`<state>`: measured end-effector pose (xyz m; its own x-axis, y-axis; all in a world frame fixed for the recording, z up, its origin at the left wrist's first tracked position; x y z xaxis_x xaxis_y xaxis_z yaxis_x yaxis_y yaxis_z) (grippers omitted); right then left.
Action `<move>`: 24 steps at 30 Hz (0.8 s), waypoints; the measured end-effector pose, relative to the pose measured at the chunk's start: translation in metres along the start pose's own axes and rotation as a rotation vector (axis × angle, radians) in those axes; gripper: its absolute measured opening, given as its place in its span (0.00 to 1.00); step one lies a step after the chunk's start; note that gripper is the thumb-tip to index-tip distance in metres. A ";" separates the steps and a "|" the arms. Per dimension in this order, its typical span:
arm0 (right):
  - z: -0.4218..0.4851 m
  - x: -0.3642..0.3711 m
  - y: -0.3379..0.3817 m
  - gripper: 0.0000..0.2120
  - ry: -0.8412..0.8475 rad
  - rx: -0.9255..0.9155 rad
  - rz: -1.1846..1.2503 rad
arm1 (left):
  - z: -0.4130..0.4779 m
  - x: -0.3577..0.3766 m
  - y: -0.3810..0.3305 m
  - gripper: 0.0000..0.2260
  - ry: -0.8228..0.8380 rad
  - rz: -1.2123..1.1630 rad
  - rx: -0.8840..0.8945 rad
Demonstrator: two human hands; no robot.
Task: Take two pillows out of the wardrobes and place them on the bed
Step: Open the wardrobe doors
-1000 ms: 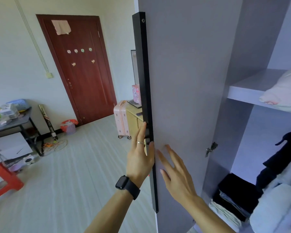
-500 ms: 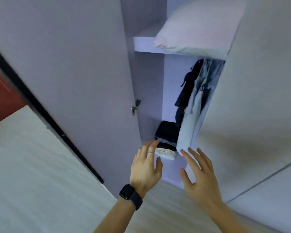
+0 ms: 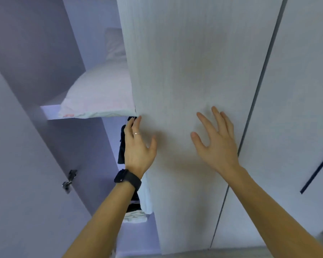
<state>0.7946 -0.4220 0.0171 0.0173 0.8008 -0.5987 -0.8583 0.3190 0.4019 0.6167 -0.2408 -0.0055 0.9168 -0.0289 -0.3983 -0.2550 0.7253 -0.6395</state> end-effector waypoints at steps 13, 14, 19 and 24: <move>0.054 0.069 0.002 0.45 -0.049 0.016 -0.061 | 0.046 0.001 0.029 0.27 0.154 -0.235 -0.210; 0.054 0.070 0.002 0.46 -0.060 0.015 -0.063 | 0.044 0.001 0.027 0.28 0.156 -0.231 -0.194; 0.047 0.061 0.005 0.46 -0.048 0.036 -0.062 | 0.029 -0.008 0.032 0.21 0.104 -0.260 -0.240; -0.001 0.054 0.016 0.43 0.094 0.214 0.141 | 0.008 -0.027 0.035 0.13 0.182 -0.420 -0.283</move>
<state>0.7818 -0.3737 -0.0095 -0.1512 0.7977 -0.5838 -0.7211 0.3150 0.6171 0.5858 -0.2092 -0.0115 0.8957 -0.4143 -0.1615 0.0267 0.4127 -0.9105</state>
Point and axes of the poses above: each hand's wrist, its own z-axis towards the middle knuckle, its own x-axis out of the palm, y = z × x, the point moved 10 cm from there along z, towards the middle knuckle, and after that the axes turned 4 degrees about -y, right-handed, at the moved point
